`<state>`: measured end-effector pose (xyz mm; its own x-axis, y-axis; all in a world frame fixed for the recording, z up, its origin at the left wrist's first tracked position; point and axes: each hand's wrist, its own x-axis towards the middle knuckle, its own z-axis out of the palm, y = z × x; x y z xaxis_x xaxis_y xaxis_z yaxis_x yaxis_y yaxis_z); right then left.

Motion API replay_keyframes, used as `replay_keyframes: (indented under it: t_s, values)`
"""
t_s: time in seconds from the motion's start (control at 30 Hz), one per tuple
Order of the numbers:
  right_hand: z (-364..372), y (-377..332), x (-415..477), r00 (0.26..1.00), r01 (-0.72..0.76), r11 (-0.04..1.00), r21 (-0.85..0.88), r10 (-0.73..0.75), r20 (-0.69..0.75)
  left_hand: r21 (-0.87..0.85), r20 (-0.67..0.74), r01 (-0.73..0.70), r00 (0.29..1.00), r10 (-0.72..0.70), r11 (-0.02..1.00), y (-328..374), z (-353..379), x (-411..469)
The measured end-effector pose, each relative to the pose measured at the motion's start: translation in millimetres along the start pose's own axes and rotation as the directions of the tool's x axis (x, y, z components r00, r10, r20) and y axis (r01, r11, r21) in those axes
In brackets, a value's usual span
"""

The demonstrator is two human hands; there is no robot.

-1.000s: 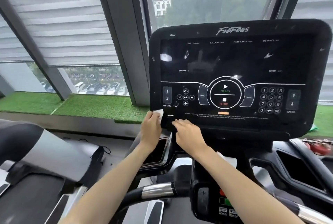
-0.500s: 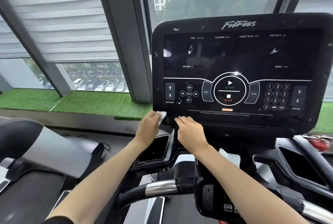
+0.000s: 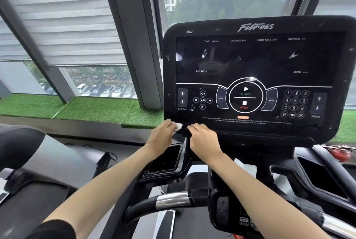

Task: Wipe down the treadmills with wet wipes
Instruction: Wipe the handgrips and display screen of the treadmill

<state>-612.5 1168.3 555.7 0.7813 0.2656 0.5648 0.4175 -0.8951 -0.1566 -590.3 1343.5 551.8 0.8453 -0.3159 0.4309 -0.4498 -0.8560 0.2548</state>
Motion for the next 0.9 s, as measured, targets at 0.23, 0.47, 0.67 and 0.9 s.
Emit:
replay_keyframes:
  t_s: [0.23,0.47,0.67,0.9]
  values:
    - [-2.4,-3.6,-0.7,1.0,-0.01,1.0,-0.005,0.01,0.005,0.032,-0.084,0.083,0.993,-0.081,0.996,-7.0,-28.1,33.5]
    - [-10.0,-9.7,1.4,0.998,-0.035,0.999,-0.037,0.037,0.059,-0.036,-0.095,0.122,0.988,-0.125,0.992,-12.9,-48.6,62.2]
    - [-15.9,-15.4,11.6,0.99,-0.061,0.996,-0.067,0.069,0.123,0.098,0.243,-0.242,0.946,0.213,0.965,-12.6,-40.2,36.9]
    - [-17.9,-19.7,41.2,1.0,0.013,0.997,-0.08,-0.012,0.019,0.087,0.031,-0.092,0.996,0.089,0.992,-21.7,-64.5,71.9]
